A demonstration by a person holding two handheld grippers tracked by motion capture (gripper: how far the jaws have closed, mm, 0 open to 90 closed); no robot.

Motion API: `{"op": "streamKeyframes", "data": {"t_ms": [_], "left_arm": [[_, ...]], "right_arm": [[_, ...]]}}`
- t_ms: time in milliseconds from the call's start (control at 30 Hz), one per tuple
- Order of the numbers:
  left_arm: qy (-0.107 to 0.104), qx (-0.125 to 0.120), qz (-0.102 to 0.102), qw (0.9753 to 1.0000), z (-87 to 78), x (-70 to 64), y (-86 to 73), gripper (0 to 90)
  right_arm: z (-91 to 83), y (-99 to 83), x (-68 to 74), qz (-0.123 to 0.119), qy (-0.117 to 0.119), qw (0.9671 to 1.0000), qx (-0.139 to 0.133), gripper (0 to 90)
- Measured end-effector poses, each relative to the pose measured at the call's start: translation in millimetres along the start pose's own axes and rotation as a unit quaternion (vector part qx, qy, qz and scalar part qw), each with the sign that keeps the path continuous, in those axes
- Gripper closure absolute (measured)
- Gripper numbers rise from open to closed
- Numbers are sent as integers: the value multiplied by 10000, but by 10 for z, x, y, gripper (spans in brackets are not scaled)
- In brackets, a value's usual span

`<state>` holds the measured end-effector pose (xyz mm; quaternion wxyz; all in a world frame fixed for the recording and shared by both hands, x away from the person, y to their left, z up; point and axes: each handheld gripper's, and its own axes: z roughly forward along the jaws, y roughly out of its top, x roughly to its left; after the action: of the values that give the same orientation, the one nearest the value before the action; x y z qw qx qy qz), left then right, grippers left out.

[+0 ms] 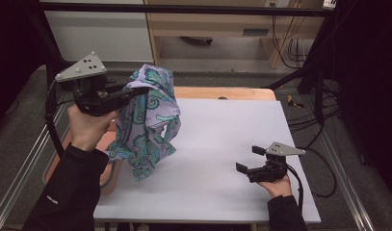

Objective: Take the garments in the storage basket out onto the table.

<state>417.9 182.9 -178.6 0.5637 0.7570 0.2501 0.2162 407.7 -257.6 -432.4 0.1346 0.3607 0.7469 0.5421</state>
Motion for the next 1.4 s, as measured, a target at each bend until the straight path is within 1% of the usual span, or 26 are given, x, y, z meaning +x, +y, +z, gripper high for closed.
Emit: {"op": "streamKeyframes", "data": {"t_ms": [167, 300, 333, 467, 500, 533, 567, 600, 633, 667, 700, 733, 767, 833, 867, 933, 967, 1067, 1100, 1133, 1200, 1233, 1267, 1300, 1333, 1400], "left_arm": [[-90, -14, 29, 10000, 116, -76, 43, 833], [-139, 36, 57, 9999, 205, -116, 45, 833], [-177, 53, 49, 9998, 268, -136, 41, 833], [-268, 84, 39, 9996, 399, -177, 34, 832], [-268, 84, 39, 9996, 399, -177, 34, 832], [-315, 91, 45, 9995, 469, -207, 36, 832], [-315, 91, 45, 9995, 469, -207, 36, 832], [-362, 86, 36, 9993, 537, -234, 38, 832], [-362, 86, 36, 9993, 537, -234, 38, 832], [-403, 97, 52, 9991, 604, -260, 39, 832], [-403, 97, 52, 9991, 604, -260, 39, 832], [-429, 113, 62, 9990, 669, -279, 35, 832], [-429, 113, 62, 9990, 669, -279, 35, 832], [-449, 176, 48, 9988, 773, -285, 12, 831], [-449, 176, 48, 9988, 773, -285, 12, 832], [-485, 224, 13, 9986, 872, -283, -24, 832], [-485, 224, 13, 9986, 872, -283, -24, 832], [-516, 292, -16, 9982, 1000, -294, -79, 831], [-516, 292, -16, 9982, 1000, -294, -79, 830], [-537, 348, -31, 9979, 1066, -302, -115, 830], [-533, 386, -17, 9978, 1097, -308, -135, 830], [-541, 417, -30, 9977, 1153, -310, -185, 829], [-541, 417, -30, 9977, 1153, -310, -185, 829], [-588, 441, -102, 9972, 1211, -302, -245, 829], [-588, 441, -102, 9972, 1211, -302, -245, 828], [-594, 566, -139, 9965, 1304, -290, -337, 828]], "right_arm": [[-8, 3, 2, 29, -2, 10000, -30, 8], [-12, 5, 4, 29, 6, 10000, -30, 8], [-13, 5, 3, 31, 2, 10000, -47, 8], [-21, 8, 2, 40, 13, 10000, -59, 8], [-21, 8, 2, 40, 13, 10000, -59, 8], [-20, 7, 2, 39, 18, 10000, -57, 8], [-20, 7, 2, 39, 18, 10000, -57, 8], [-21, 7, 2, 42, 23, 10000, -61, 8], [-21, 7, 2, 42, 23, 10000, -61, 8], [-26, 8, 0, 46, 16, 10000, -72, 8], [-26, 8, 0, 46, 16, 10000, -72, 8], [-34, 10, -3, 40, 5, 10000, -83, 8], [-34, 10, -3, 40, 5, 10000, -83, 8], [-41, 12, -6, 40, 15, 9999, -110, 8], [-41, 12, -6, 40, 15, 9999, -110, 8], [-40, 11, -5, 40, 17, 9999, -110, 8], [-40, 12, -6, 41, 19, 9999, -107, 8], [-40, 10, -7, 38, 20, 10000, -81, 8], [-40, 10, -7, 38, 20, 10000, -81, 8], [-40, 10, -6, 41, 15, 9999, -91, 8], [-41, 11, -6, 40, 16, 9999, -100, 8], [-41, 11, -6, 42, 18, 9999, -100, 8], [-41, 11, -6, 42, 18, 9999, -100, 8], [-41, 10, -8, 40, 23, 10000, -82, 8], [-39, 9, -9, 39, 24, 10000, -74, 8], [-38, 8, -8, 36, 21, 10000, -76, 8]]}}
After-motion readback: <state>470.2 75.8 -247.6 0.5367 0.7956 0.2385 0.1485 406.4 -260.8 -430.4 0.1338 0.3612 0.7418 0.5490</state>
